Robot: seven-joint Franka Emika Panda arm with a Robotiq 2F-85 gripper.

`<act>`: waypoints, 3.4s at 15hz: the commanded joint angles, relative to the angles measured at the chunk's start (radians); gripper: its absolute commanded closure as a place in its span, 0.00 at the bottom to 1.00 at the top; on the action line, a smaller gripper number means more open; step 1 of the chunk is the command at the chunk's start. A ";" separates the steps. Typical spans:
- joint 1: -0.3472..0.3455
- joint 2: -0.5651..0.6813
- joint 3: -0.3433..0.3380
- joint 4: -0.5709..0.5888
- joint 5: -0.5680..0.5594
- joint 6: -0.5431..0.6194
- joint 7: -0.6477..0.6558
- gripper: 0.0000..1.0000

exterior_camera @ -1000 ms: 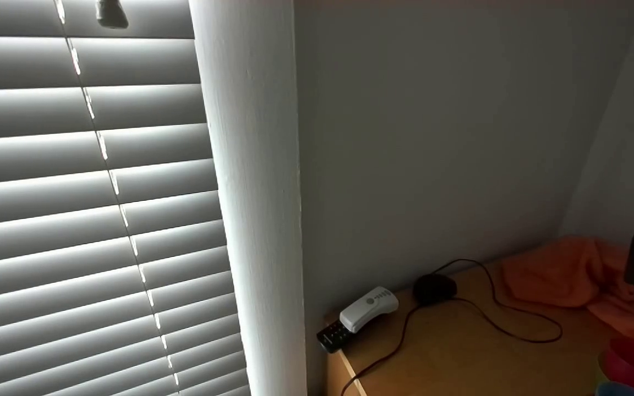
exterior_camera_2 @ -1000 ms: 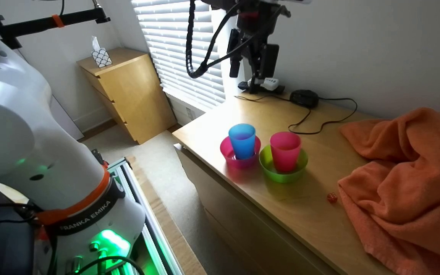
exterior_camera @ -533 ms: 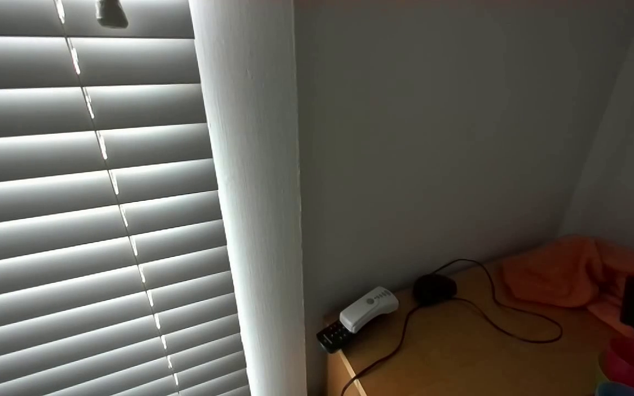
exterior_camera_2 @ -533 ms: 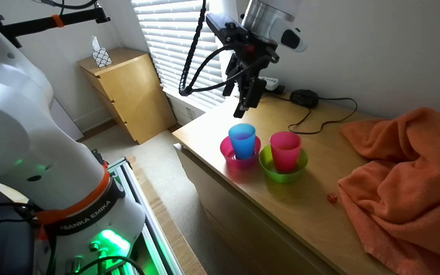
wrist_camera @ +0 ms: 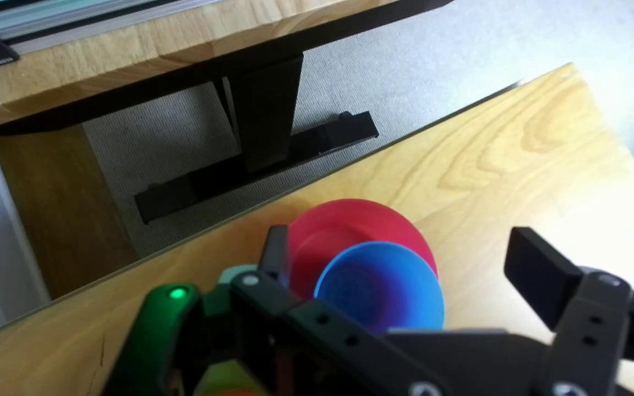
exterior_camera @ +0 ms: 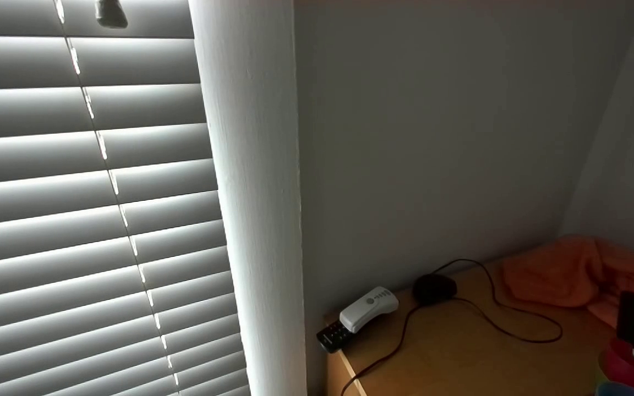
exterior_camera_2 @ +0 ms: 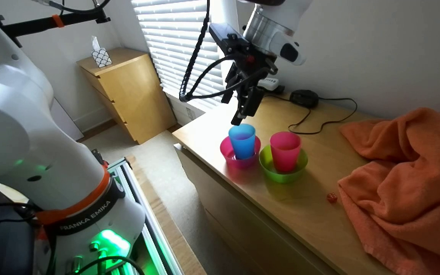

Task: Swap the pink cup and blue cup's positions

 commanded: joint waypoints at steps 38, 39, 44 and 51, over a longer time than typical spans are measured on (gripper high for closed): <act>-0.005 0.181 0.044 0.023 0.145 0.188 0.047 0.19; -0.005 0.185 0.043 0.025 0.144 0.187 0.049 0.12; -0.004 0.204 0.044 0.030 0.140 0.183 0.049 0.65; 0.001 0.158 0.043 0.025 0.108 0.129 0.065 1.00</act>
